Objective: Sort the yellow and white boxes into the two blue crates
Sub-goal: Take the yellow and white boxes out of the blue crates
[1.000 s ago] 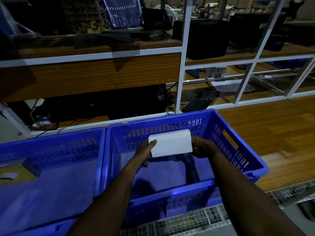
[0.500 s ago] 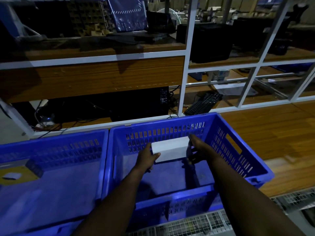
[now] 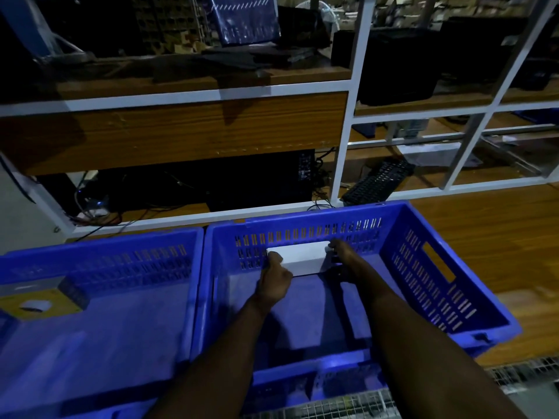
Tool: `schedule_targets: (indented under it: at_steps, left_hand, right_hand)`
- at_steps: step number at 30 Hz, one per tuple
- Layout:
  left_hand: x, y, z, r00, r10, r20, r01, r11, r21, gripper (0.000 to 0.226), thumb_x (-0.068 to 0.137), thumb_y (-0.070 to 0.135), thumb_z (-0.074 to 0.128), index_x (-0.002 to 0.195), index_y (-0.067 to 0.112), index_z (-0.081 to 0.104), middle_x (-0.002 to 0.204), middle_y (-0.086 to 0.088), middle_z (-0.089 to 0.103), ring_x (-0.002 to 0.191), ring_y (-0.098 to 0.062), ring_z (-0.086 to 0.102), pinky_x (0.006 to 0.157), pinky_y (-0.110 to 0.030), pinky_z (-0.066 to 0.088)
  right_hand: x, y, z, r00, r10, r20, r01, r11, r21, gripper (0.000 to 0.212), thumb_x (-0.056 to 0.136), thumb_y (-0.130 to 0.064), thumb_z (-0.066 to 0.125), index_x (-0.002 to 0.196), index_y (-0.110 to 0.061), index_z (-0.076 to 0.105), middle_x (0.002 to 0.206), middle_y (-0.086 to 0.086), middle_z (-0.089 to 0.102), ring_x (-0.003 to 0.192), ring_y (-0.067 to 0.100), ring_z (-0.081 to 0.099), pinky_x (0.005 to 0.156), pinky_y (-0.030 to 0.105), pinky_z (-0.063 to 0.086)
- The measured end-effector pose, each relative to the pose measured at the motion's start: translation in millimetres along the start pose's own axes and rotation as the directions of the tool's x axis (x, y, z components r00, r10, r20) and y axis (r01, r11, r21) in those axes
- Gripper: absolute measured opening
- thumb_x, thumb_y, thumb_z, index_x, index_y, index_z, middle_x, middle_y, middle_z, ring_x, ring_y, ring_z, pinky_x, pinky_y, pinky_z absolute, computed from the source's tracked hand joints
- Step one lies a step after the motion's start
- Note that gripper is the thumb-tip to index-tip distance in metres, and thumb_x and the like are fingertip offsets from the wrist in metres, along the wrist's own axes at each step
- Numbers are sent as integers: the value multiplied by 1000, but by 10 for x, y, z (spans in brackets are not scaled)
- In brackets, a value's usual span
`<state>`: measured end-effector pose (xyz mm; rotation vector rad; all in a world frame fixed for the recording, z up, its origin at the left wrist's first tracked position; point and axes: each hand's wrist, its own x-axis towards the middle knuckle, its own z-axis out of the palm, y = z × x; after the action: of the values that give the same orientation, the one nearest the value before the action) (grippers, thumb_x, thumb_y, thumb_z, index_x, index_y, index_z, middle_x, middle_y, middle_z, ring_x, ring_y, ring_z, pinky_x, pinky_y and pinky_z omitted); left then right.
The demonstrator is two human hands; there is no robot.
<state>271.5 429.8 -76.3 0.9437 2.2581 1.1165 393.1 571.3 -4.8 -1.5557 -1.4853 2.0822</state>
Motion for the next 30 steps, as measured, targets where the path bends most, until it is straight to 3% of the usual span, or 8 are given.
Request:
schedule_targets:
  at_steps: [3,8,12,17,21,24,27,30]
  left_hand:
    - [-30,-5,-45,996,63,68,-71,990,122,2,86,8,55,88,7,54,77,-9,60,78,-29,61,69,-37,47]
    - [-58,4,-93,994,15,104,-41,967,252,40,78,37,48,105,18,71,112,-3,71,109,-25,64,93,-38,51]
    - [-78,42,-120,993,9,120,-60,902,427,37,90,34,54,125,23,63,130,-3,62,124,-25,53,101,-36,45]
    - [-153,-28,-216,995,-18,100,-35,861,508,50,87,39,38,130,20,55,130,-10,55,125,-32,49,99,-40,40]
    - [-130,-4,-280,990,-80,113,13,865,502,47,90,34,42,134,19,52,135,-11,52,127,-32,47,99,-41,41]
    - [-147,103,-300,986,-94,139,8,853,522,41,93,27,51,134,19,51,138,-10,51,128,-32,48,101,-42,42]
    - [-196,218,-344,985,-74,153,-23,836,549,37,92,30,52,128,20,55,135,-9,54,125,-32,50,98,-40,44]
    - [-276,449,-437,989,-16,148,-69,833,550,34,92,33,52,122,20,59,127,-12,60,116,-35,57,92,-40,48]
  right_hand:
    - [77,1,58,998,-3,-58,-3,996,-87,22,95,-25,45,86,-7,54,81,13,51,71,26,51,57,32,42]
    - [229,81,95,907,-370,-203,190,787,-587,32,99,-16,44,124,-2,59,126,24,56,120,37,53,95,38,44]
    - [142,35,285,933,-328,-148,179,781,-598,33,98,-21,41,118,-5,61,118,18,62,109,34,59,89,38,49]
    - [-37,-26,699,988,-140,72,157,867,-472,17,84,-12,55,70,-3,58,75,20,61,67,32,64,60,38,52]
    - [-66,-28,726,987,-87,135,144,855,-498,12,83,-12,53,76,-3,58,72,19,56,59,30,61,54,34,48]
    - [-42,3,596,988,-69,140,133,844,-520,15,82,-19,54,91,-7,60,88,19,59,76,32,63,64,36,50]
    - [-109,-58,523,983,-134,125,183,772,-609,30,90,-31,53,101,-4,61,108,23,61,89,37,66,77,49,56]
    - [-354,-224,439,952,-236,194,302,639,-707,38,98,-34,47,109,0,60,105,24,60,92,38,64,69,39,54]
